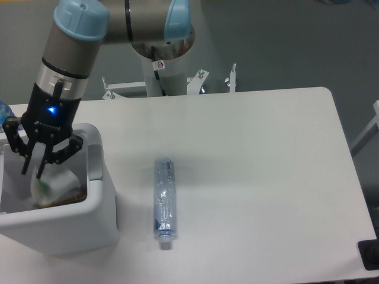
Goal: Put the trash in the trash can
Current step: 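Move the gripper over the clear plastic water bottle, then lower the gripper around the bottle's middle and close on it, then lift the bottle and carry it over the trash bin, then lower the bottle into the bin and open the gripper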
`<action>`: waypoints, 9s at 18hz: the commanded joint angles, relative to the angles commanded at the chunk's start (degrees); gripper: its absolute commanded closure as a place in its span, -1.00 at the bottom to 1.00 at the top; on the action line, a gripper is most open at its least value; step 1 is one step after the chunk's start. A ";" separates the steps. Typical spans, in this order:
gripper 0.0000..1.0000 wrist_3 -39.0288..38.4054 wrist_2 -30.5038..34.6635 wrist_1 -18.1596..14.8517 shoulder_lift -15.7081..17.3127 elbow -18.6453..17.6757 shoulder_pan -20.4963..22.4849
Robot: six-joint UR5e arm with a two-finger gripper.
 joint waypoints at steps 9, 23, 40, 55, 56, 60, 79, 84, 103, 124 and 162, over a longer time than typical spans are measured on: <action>-1.00 -0.88 8.09 0.00 0.44 2.19 7.98; -1.00 6.05 8.35 -0.26 -14.32 7.74 17.49; -1.00 12.83 16.52 -0.09 -29.08 7.91 10.90; -0.74 13.36 19.78 -0.35 -29.18 5.80 9.23; -0.69 13.36 19.78 -0.35 -29.18 5.71 9.23; -0.34 13.36 19.87 -0.35 -29.09 5.63 9.14; 0.13 13.36 19.87 -0.26 -28.30 4.40 9.14; 0.20 13.45 19.87 -0.26 -27.95 4.13 9.14; 0.28 14.33 13.29 2.98 -22.42 12.64 16.08; 0.28 3.87 -0.70 5.71 -12.40 25.49 17.85; 0.25 2.99 -0.35 5.62 -10.63 15.39 0.01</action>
